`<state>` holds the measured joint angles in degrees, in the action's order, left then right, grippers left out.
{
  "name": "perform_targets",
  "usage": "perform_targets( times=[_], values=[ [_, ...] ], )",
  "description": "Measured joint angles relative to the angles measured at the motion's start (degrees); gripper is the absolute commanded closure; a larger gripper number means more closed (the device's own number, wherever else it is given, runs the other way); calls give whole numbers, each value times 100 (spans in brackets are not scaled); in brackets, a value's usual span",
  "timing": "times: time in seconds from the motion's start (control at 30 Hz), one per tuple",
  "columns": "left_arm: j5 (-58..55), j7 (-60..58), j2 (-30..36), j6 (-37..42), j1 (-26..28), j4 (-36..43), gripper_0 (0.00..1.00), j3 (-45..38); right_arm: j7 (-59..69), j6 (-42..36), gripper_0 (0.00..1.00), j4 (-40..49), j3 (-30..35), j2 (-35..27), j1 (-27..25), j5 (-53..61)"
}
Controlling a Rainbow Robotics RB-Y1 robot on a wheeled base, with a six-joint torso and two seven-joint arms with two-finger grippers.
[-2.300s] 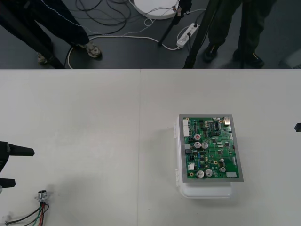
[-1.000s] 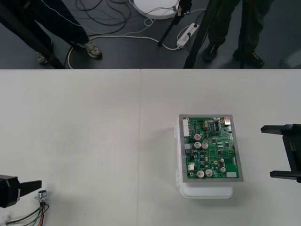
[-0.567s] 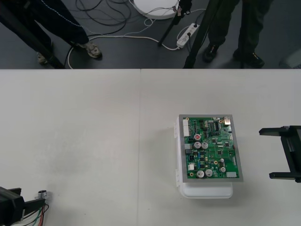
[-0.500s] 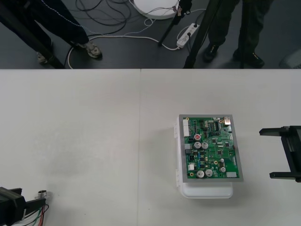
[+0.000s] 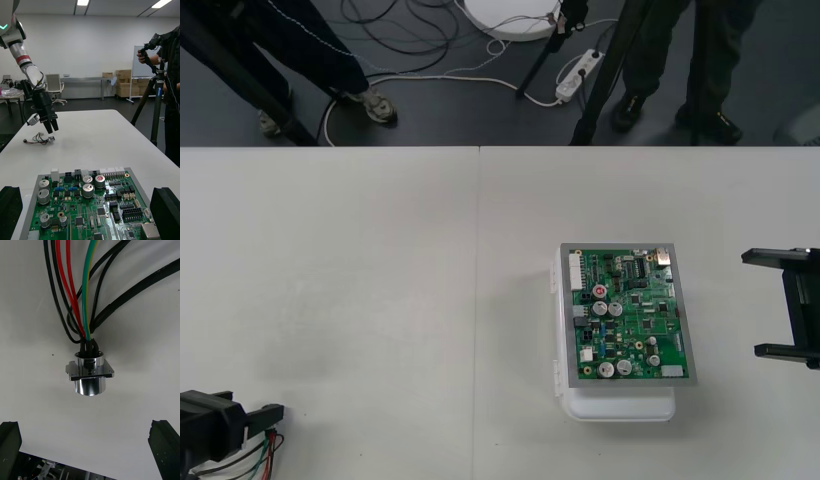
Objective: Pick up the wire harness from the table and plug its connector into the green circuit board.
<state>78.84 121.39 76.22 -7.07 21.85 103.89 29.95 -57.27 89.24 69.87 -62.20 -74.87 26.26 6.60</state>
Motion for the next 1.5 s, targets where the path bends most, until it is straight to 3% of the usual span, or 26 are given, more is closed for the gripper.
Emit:
perform_targets(
  times=[0.83, 1.17, 1.5],
  values=[
    [45, 0, -541, 6, -651, -712, 0, 693, -50, -168, 0, 477, -194, 1, 5, -140],
    [57, 0, -566, 7, -652, -718, 0, 693, -38, -547, 0, 868, 701, 9, -405, -494],
    [190, 0, -595, 7, -659, -727, 0, 713, -34, -541, 0, 870, 747, 9, -466, -494]
  ],
)
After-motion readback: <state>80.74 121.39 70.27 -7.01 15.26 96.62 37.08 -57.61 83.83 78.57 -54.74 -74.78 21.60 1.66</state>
